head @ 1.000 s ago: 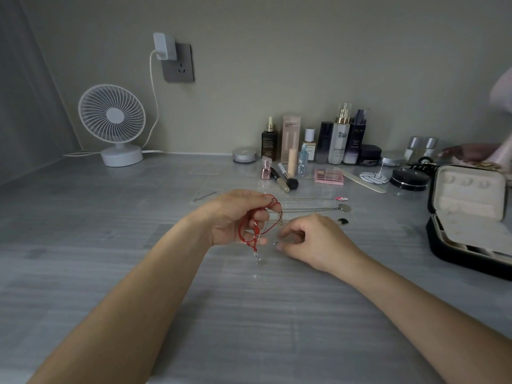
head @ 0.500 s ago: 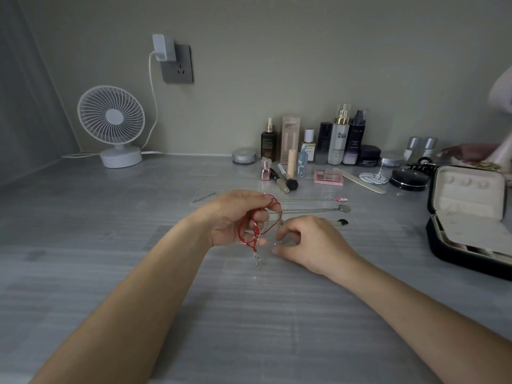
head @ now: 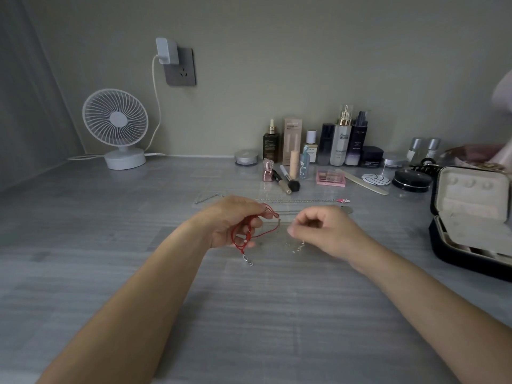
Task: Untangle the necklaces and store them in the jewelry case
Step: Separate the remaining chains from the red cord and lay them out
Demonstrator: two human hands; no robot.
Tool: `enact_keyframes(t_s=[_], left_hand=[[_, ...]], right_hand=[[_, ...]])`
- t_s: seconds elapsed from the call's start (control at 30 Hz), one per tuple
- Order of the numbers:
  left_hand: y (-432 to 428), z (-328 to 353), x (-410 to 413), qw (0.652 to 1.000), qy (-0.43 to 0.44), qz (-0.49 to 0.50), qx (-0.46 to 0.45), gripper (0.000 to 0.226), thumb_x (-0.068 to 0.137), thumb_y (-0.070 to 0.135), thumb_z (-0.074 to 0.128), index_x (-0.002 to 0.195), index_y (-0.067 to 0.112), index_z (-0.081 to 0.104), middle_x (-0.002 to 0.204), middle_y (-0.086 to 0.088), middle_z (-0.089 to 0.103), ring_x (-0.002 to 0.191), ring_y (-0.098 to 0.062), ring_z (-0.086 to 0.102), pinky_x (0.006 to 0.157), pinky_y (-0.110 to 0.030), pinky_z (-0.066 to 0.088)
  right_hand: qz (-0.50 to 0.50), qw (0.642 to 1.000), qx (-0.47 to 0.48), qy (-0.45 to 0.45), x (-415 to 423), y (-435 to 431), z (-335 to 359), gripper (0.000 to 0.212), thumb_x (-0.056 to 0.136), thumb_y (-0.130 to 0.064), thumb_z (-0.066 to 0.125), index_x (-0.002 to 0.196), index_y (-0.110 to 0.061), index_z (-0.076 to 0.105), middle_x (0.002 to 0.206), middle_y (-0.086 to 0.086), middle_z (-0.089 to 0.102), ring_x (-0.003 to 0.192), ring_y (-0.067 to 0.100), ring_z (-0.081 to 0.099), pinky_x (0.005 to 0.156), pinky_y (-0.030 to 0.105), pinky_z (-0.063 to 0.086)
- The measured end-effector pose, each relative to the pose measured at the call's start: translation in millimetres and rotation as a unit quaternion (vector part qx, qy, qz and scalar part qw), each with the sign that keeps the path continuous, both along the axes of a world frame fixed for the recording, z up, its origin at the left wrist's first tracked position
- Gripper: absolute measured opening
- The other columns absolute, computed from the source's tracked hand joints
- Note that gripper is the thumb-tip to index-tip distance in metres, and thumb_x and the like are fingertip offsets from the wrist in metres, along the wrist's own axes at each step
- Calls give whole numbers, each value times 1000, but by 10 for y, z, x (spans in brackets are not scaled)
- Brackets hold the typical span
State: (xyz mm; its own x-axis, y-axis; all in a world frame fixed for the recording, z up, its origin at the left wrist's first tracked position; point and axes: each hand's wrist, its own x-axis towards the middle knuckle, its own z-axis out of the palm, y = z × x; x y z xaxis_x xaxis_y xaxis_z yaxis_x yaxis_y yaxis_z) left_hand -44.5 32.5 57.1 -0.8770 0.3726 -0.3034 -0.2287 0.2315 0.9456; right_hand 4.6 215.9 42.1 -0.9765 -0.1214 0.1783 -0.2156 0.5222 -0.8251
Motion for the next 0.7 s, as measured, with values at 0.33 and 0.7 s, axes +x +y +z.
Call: enact_keyframes(t_s=[0.33, 0.7], left_hand=[[-8, -54, -45, 999, 17, 31, -35, 22, 94, 23, 48, 77, 15, 60, 47, 6, 44, 44, -7, 34, 36, -12, 20], [16, -75, -57, 996, 5, 45, -73, 16, 90, 20, 52, 76, 14, 59, 59, 2, 47, 42, -7, 35, 35, -12, 19]], right_hand=[[32, 956, -284, -62, -20, 99, 132, 24, 89, -8, 51, 67, -11, 58, 61, 0, 60, 64, 13, 56, 67, 26, 44], [10, 898, -437, -54, -44, 156, 191, 21, 91, -8, 45, 81, -6, 63, 37, -8, 27, 38, 9, 32, 75, 29, 51]])
